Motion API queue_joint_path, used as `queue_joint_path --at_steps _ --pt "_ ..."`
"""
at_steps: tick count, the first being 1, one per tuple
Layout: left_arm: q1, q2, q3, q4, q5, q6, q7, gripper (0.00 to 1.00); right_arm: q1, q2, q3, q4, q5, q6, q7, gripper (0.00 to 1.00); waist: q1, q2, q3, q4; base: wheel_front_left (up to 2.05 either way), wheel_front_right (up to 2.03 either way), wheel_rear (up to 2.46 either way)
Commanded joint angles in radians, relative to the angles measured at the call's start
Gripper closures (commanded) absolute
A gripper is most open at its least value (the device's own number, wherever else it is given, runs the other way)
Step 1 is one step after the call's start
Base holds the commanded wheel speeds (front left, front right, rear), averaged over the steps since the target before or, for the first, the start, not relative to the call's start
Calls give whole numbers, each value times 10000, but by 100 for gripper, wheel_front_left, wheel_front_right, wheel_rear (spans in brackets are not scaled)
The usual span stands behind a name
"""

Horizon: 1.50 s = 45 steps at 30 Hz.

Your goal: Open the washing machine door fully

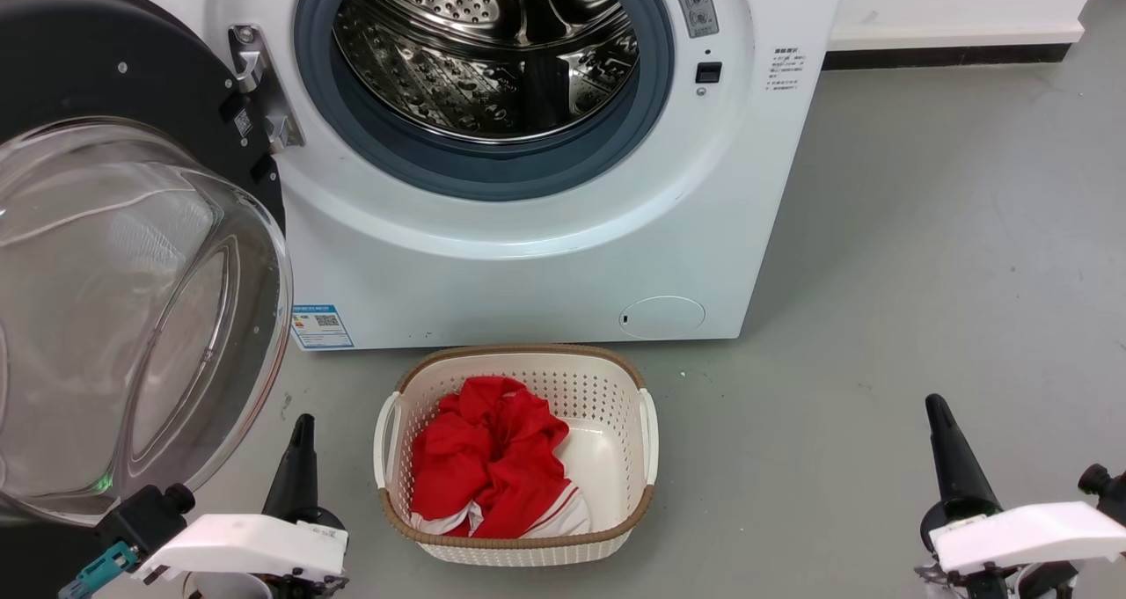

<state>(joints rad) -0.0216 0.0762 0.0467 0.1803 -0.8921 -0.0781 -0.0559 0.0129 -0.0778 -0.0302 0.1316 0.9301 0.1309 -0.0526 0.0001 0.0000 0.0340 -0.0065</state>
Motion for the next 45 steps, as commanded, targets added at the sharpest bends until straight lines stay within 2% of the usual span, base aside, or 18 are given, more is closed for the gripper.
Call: queue_joint_path --at_steps 1,45 --pt "-235 -19 83 -56 -362 -73 72 100 -307 -81 -33 -29 385 0 47 100 0 0 -7 2 0 0 0" --pt "-714 -175 480 413 -4839 -385 1155 100 -925 -60 -283 729 4834 -1 886 100 -1 0 -181 38 0 0 0"
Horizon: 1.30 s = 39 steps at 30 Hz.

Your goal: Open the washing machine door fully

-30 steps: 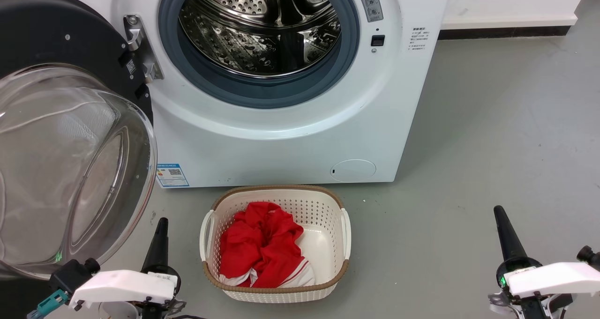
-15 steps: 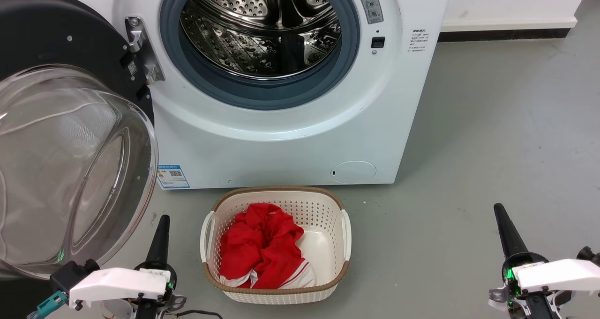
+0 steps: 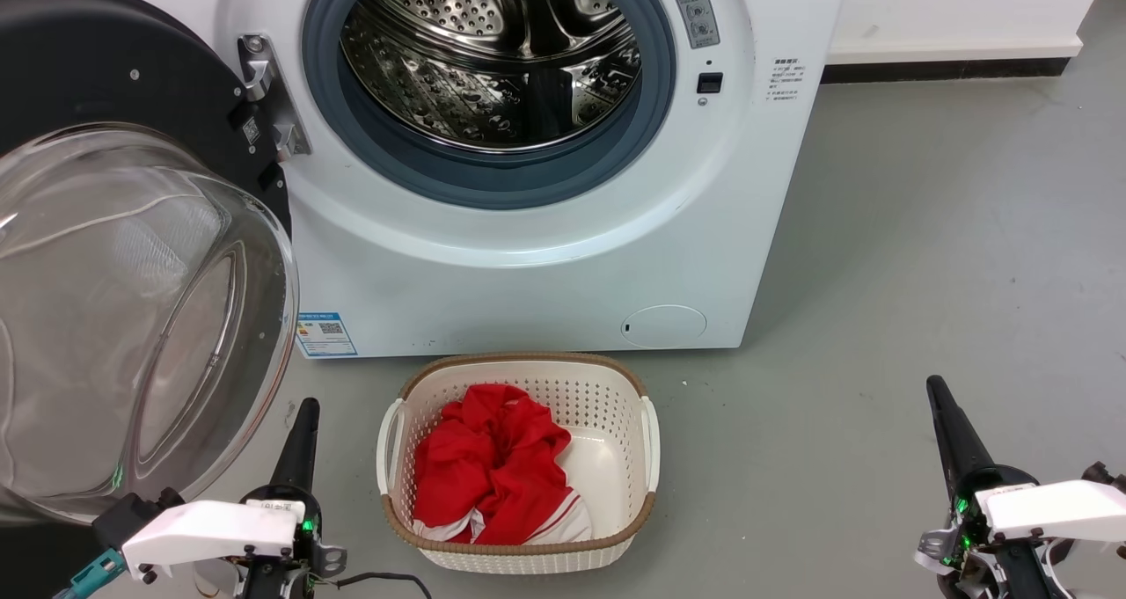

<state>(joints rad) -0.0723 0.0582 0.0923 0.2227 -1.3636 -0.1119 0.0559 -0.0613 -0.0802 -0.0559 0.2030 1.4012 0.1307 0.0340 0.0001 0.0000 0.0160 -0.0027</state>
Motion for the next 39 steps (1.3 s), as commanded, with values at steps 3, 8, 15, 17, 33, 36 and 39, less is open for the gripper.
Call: queue_joint_path --at_steps 3,8,15,17,33,36,39 --pt "-235 -3 45 16 -381 -60 106 100 -234 -28 -47 55 385 1 79 100 -1 0 -13 3 0 0 0" --pt "-244 -20 82 63 -789 -99 197 100 -282 -16 -79 123 771 1 162 100 -1 0 -33 7 0 0 0" --pt "-315 -43 138 127 -1343 -133 330 100 -345 1 -123 214 1311 1 271 100 -1 0 -61 13 0 0 0" --pt "-339 -47 152 141 -1495 -150 382 100 -369 6 -137 246 1463 1 302 100 -1 0 -69 15 0 0 0" --pt "-411 -92 244 244 -2495 -213 617 100 -507 50 -231 424 2414 0 533 100 -1 0 -129 27 0 0 0" --pt "-407 -90 244 243 -2494 -213 615 100 -509 62 -241 423 2390 0 542 100 -1 0 -129 27 0 0 0" --pt "-407 -90 244 243 -2494 -213 616 100 -509 69 -250 422 2377 0 552 100 -1 0 -129 27 0 0 0"
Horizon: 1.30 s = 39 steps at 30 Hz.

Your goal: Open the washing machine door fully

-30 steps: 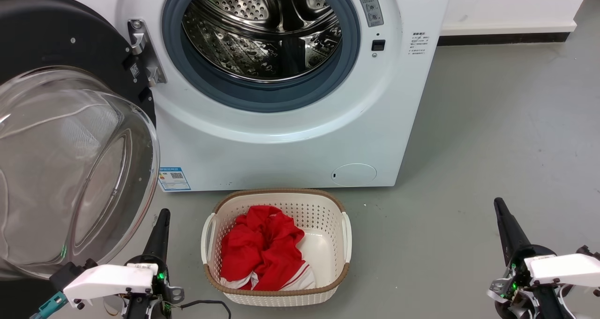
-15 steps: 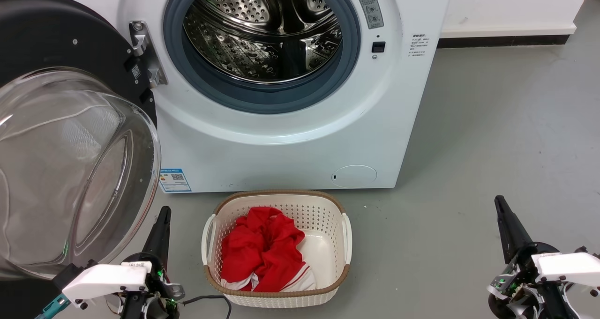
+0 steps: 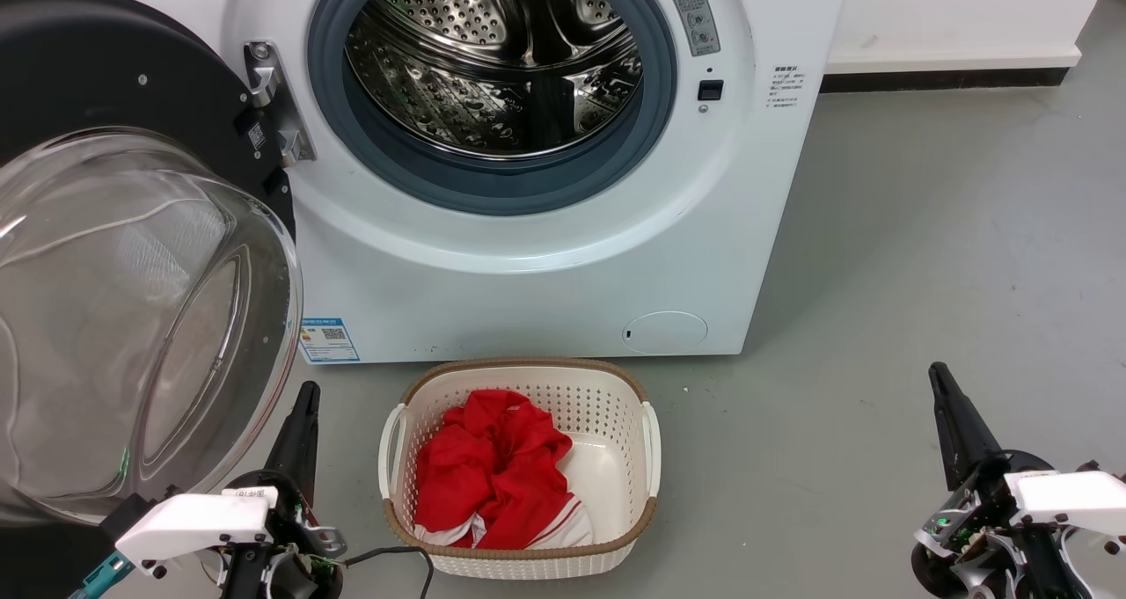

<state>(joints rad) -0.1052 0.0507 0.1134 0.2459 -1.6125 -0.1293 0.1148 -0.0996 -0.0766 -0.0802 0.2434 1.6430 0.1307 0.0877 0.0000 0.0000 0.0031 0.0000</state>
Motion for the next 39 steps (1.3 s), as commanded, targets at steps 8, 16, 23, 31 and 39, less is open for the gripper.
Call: queue_joint_path --at_steps 8,16,23,31,39 --pt "-78 -14 32 11 -6 -39 25 100 -131 53 -39 20 -76 0 40 100 0 0 0 0 0 0 0" --pt "-77 -14 31 8 -6 -39 24 100 -134 69 -68 22 -94 0 73 100 0 0 0 0 0 0 0" --pt "-77 -14 30 8 -7 -39 25 100 -137 82 -94 25 -111 0 82 100 0 0 0 0 0 0 0" --pt "-77 -14 30 8 -9 -39 25 100 -140 102 -120 24 -146 0 104 100 0 0 0 0 0 0 0" --pt "-77 -14 29 7 -9 -39 24 100 -143 119 -143 25 -154 0 116 100 0 0 0 0 0 0 0"
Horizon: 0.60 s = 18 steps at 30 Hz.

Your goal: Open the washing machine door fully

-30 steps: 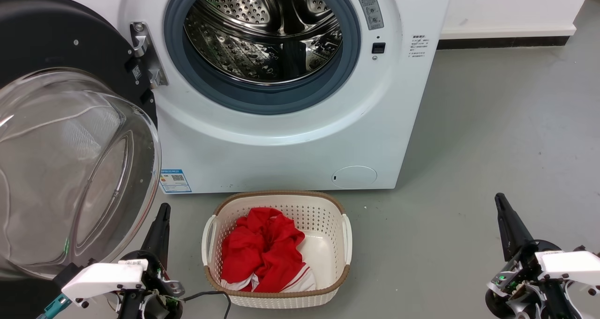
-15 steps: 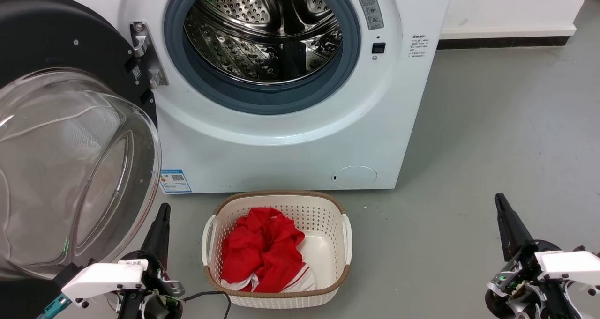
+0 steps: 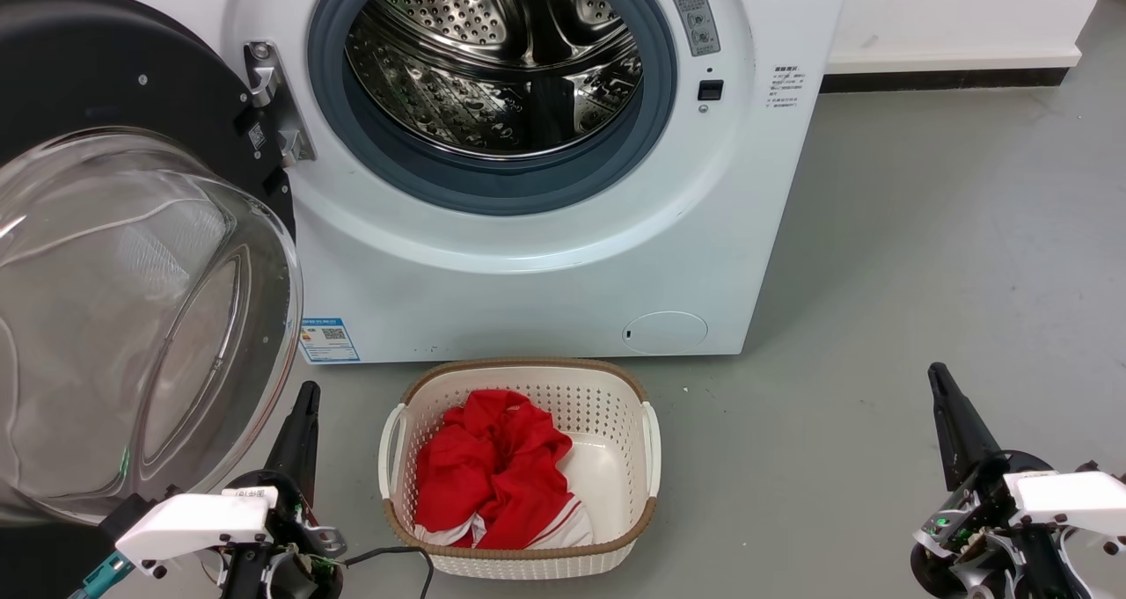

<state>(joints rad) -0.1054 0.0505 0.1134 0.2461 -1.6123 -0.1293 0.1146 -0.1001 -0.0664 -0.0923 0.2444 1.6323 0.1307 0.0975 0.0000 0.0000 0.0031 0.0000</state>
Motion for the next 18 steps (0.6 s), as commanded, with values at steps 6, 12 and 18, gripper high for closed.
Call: queue_joint_path --at_steps 6,12,18 --pt "-74 -12 29 5 -11 -39 26 100 -138 28 -39 17 -40 0 38 100 0 0 0 0 0 0 0" --pt "-74 -12 28 5 -10 -39 26 100 -137 39 -52 17 -61 0 52 100 0 0 0 0 0 0 0" --pt "-74 -12 28 4 -12 -39 25 100 -133 51 -66 17 -79 0 69 100 0 0 0 0 0 0 0"
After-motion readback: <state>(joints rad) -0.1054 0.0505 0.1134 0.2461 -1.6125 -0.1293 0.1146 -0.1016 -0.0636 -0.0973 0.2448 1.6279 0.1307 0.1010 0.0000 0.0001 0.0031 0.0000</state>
